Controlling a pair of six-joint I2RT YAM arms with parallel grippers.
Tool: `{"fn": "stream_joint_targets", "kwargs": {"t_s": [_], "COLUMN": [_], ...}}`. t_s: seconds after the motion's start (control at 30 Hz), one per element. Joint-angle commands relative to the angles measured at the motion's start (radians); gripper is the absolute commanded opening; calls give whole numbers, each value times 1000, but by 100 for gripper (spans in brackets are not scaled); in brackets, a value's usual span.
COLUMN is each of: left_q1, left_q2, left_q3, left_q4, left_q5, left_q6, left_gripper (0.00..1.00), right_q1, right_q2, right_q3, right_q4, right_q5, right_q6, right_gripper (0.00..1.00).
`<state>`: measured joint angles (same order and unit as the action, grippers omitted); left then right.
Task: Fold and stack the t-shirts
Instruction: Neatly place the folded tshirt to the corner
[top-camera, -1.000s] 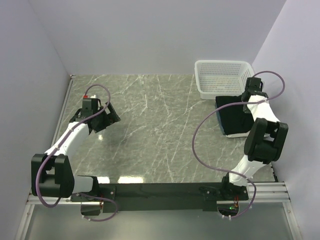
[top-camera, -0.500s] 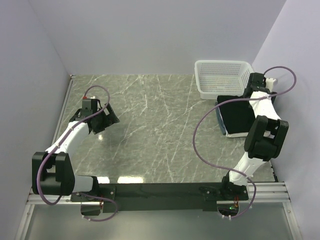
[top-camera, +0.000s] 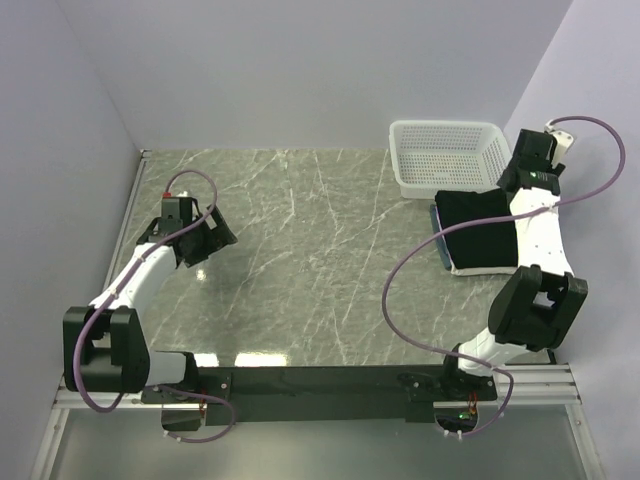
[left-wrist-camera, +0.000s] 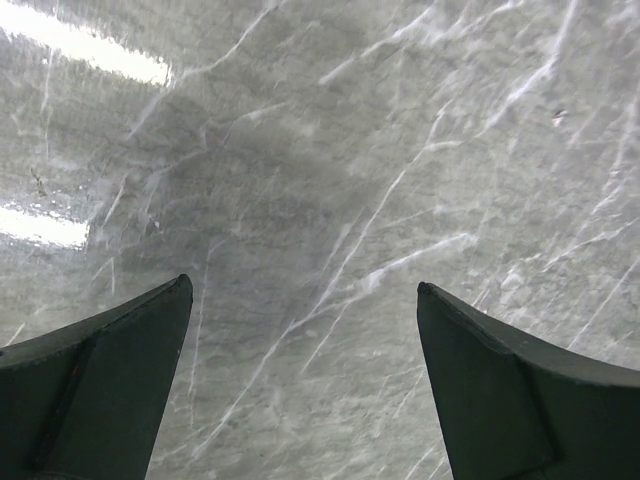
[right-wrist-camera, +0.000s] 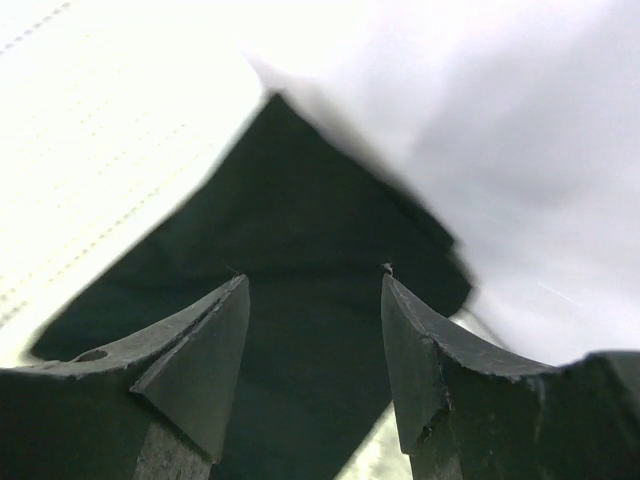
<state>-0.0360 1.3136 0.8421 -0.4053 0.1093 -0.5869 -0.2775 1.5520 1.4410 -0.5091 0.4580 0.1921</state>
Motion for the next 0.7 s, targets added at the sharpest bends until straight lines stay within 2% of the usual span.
{"fn": "stream_joint_targets", "kwargs": {"t_s": [0.0,0.27,0.47,0.67], "left_q1": [4,4,4,4], "left_q2": [-71,-250,-343,-413], "left_q3": [18,18,43,75], "left_q4": [65,8,-68,-122], "left_q5": [13,-60,-106,-137], "left_q6": [19,1,-8,-33], "left_gripper": [100,99,99,99], "right_q1": [1,-38,-83,-97], "right_q2": [63,252,382,369], "right_q3": [70,124,133,59], "right_q4": [27,125,147,153], "right_q5": [-163,-271,-252,-200], "right_q6": [36,90,191,257], "right_gripper": [62,60,51,50]}}
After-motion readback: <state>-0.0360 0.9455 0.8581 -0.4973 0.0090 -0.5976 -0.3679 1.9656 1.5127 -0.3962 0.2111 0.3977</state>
